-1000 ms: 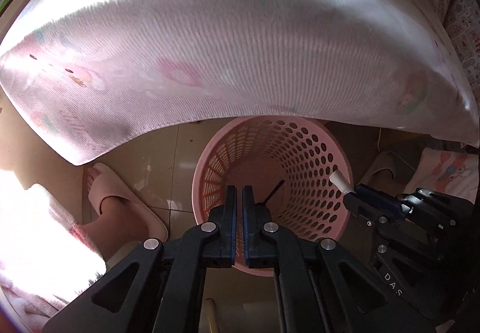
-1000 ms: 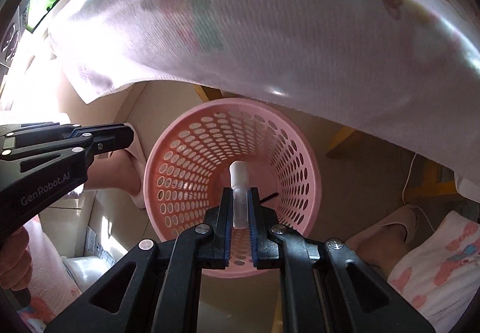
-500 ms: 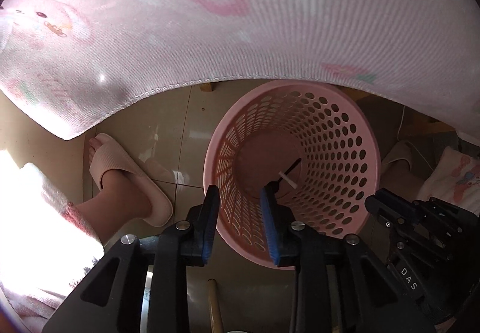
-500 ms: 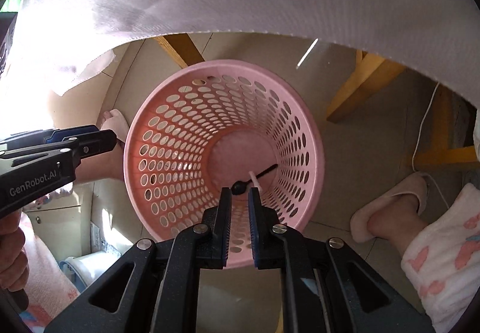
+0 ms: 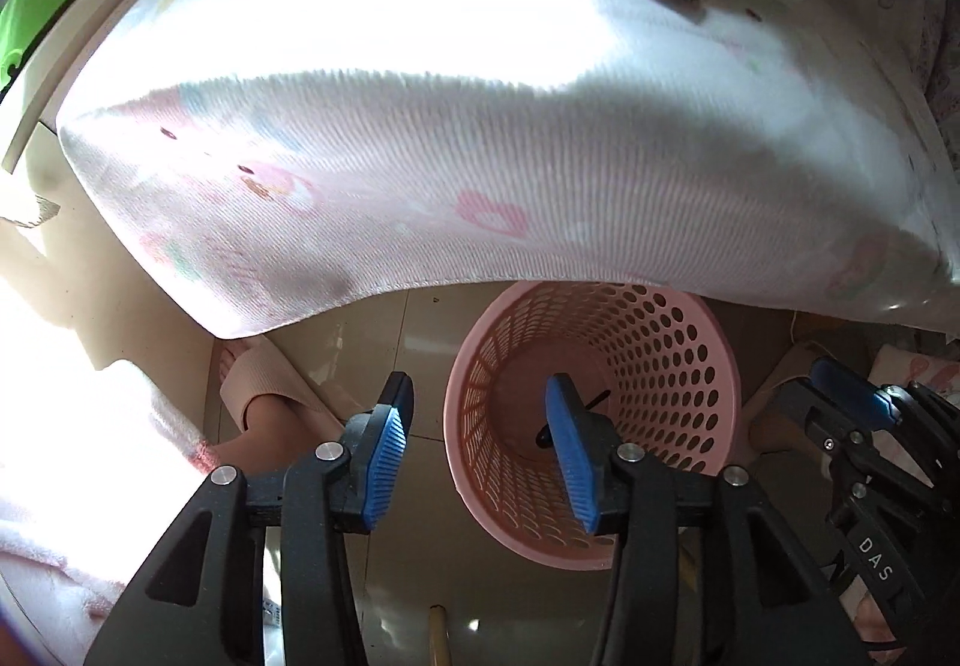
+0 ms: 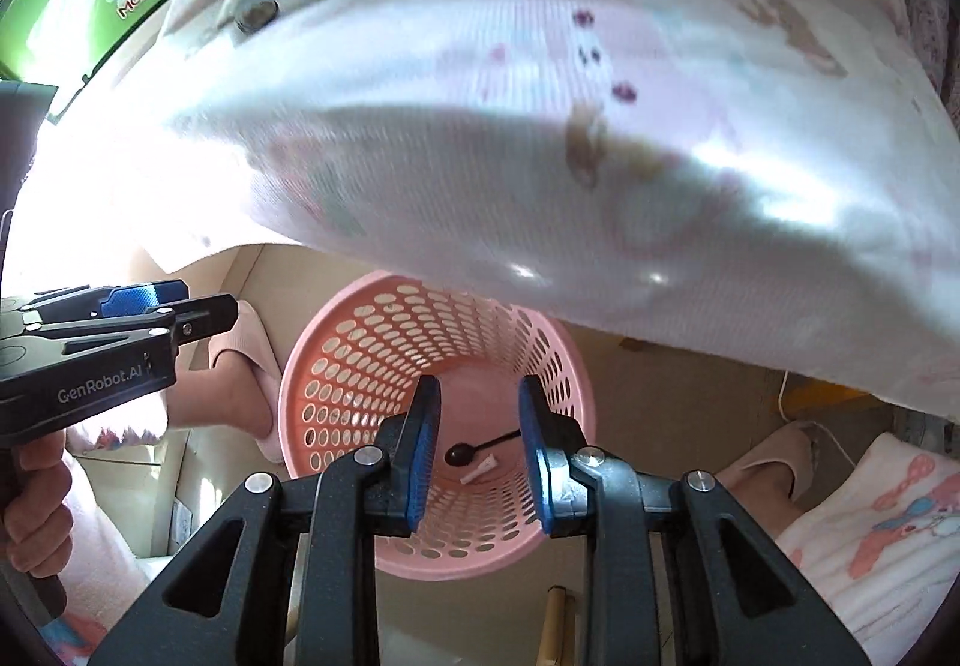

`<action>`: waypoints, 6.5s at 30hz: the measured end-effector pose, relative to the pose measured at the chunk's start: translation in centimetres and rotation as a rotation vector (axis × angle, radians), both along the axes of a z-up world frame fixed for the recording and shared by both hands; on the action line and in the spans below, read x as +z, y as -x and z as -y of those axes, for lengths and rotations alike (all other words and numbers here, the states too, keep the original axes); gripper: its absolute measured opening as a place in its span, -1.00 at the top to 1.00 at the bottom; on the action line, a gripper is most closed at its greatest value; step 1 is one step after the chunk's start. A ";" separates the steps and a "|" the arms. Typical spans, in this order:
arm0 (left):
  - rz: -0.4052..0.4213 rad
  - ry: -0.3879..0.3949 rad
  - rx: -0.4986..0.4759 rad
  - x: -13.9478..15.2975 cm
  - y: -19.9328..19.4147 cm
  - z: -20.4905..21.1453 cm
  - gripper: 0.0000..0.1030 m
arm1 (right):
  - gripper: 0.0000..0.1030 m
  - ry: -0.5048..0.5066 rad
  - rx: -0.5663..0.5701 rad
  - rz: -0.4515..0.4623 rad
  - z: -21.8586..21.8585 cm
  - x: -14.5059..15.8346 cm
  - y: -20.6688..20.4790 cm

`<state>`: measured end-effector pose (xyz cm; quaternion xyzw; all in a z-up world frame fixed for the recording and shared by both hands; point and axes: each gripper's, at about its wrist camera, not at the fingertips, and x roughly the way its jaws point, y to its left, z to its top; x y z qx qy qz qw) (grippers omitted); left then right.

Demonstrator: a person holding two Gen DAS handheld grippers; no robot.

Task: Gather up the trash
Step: 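Raise both open tools from the basket back toward the sheet, then grasp the black cylinder with the left tool and lift it, then grasp the crumpled white tissue with the right tool while the left tool holds the cylinder, then carry cylinder and tissue over the pink basket and open both tools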

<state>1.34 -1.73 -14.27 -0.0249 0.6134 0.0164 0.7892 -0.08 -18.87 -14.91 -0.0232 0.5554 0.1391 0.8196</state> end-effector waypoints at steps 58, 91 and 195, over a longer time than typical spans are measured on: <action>0.424 0.051 0.004 10.5 -4.9 -0.1 -0.38 | -0.11 -0.107 -0.097 0.423 3.5 13.1 -6.8; 0.351 0.117 -0.043 8.6 -5.5 -0.2 0.88 | -0.24 -0.110 -0.097 0.407 3.5 12.7 -7.2; 0.507 0.087 -0.200 11.6 1.7 1.9 0.82 | 0.90 -0.226 0.107 0.449 1.5 15.4 1.6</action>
